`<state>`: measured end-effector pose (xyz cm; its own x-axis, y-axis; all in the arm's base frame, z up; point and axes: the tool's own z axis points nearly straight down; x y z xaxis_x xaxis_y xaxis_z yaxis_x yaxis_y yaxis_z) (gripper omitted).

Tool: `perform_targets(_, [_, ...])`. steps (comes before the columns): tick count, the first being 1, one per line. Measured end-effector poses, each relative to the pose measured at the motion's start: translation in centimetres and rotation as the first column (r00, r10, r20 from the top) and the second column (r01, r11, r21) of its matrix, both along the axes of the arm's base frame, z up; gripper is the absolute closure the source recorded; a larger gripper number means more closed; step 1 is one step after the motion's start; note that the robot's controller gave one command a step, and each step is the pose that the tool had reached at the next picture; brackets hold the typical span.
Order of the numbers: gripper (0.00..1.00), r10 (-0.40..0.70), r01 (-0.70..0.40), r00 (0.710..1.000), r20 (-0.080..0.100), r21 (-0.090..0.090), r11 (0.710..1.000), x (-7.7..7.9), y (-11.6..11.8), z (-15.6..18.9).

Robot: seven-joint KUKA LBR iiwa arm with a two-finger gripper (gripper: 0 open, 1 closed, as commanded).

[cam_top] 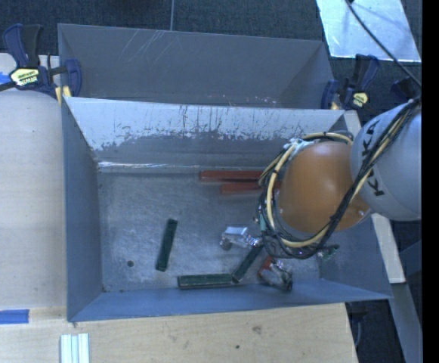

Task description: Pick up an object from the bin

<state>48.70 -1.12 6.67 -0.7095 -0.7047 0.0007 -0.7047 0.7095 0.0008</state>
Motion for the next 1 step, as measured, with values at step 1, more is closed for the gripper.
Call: perform_targets(1, [1.0, 0.005, -0.005, 1.0, 0.007, -0.001, 1.0, 0.28, 0.16, 0.6])
